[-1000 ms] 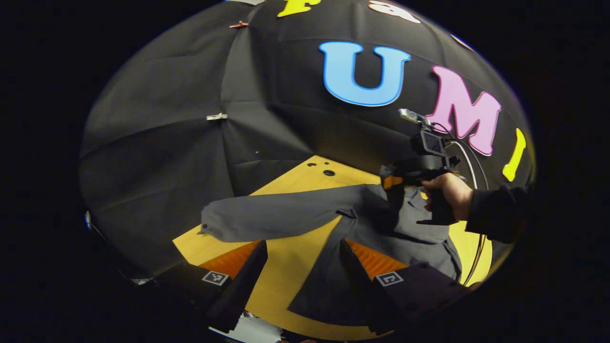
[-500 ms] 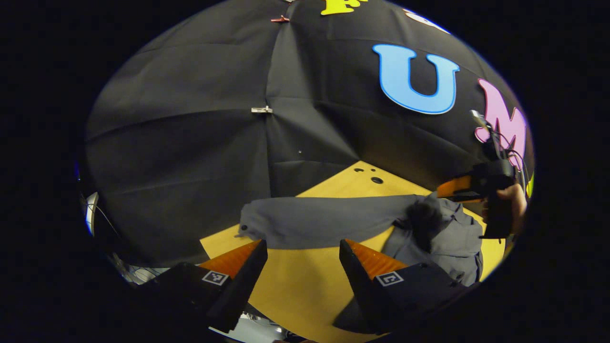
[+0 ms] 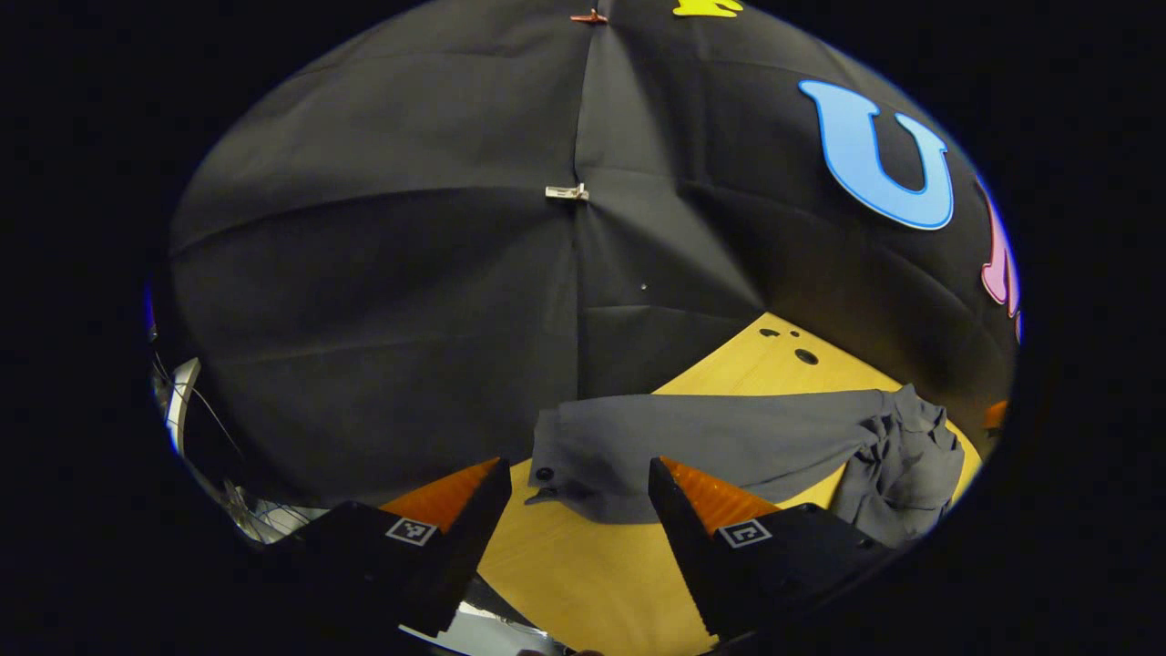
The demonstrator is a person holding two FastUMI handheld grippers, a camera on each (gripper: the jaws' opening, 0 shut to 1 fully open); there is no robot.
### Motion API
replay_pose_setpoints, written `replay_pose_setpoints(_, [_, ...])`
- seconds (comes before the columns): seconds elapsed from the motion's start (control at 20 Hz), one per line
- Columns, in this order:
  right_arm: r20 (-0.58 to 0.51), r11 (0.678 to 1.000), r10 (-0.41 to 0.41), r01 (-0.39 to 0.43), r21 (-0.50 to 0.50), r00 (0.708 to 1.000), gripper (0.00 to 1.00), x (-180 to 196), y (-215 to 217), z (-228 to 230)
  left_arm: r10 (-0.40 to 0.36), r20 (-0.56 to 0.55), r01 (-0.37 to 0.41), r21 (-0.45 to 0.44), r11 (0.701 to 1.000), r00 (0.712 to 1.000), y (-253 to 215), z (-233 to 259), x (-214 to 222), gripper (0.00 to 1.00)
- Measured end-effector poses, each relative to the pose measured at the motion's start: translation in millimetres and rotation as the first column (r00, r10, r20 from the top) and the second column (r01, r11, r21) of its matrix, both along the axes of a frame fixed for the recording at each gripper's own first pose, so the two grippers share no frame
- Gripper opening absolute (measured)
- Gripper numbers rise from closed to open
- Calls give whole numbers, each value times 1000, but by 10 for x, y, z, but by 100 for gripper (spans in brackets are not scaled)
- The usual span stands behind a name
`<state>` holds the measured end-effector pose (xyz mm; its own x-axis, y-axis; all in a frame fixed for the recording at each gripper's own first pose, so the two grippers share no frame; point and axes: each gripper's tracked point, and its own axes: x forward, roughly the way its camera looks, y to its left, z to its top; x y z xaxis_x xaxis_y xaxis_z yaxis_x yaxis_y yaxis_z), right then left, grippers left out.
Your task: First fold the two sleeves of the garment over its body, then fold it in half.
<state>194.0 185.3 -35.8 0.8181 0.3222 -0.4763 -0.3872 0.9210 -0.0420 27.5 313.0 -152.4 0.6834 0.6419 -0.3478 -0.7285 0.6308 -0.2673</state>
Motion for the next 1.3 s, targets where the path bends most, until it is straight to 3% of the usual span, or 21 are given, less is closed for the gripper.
replay_pose_setpoints(0.2, [-47, 991, -130, 131, 18, 990, 99, -175, -715, -153, -42, -45, 42, -6, 999, 998, 117, -241, 277, 96])
replay_pose_setpoints(0.4, [-87, 975, -215, 219, 34, 973, 99, -406, -1242, -149, -3, -91, 3, -8, 1000, 996, 301, -406, 498, 100])
replay_pose_setpoints(0.45, [-83, 970, -234, 239, 49, 969, 99, -430, -1316, -92, 3, -99, -4, -11, 1000, 995, 342, -442, 527, 96])
replay_pose_setpoints(0.75, [-39, 949, -302, 304, 83, 952, 99, -576, -1658, 94, -15, -156, 3, -73, 997, 988, 399, -720, 662, 96])
replay_pose_setpoints(0.95, [-112, 944, -309, 319, 90, 945, 99, -875, -1704, -31, -72, -186, 65, -46, 997, 980, 275, -786, 689, 96])
replay_pose_setpoints(1.0, [-107, 943, -313, 323, 86, 944, 99, -921, -1738, -51, -90, -183, 85, -35, 996, 979, 243, -777, 722, 80])
replay_pose_setpoints(1.05, [-101, 943, -316, 324, 74, 943, 99, -975, -1782, -103, -101, -179, 96, -33, 995, 979, 233, -764, 753, 78])
replay_pose_setpoints(1.1, [-100, 943, -323, 329, 57, 941, 99, -1024, -1841, -144, -106, -168, 102, -31, 994, 980, 217, -766, 784, 67])
replay_pose_setpoints(1.15, [-99, 941, -327, 333, 52, 940, 99, -1097, -1874, -173, -110, -159, 106, -31, 994, 981, 189, -755, 809, 63])
replay_pose_setpoints(1.3, [-129, 930, -347, 359, 81, 929, 99, -1205, -1942, -274, -149, -131, 147, -28, 989, 980, 70, -740, 842, 29])
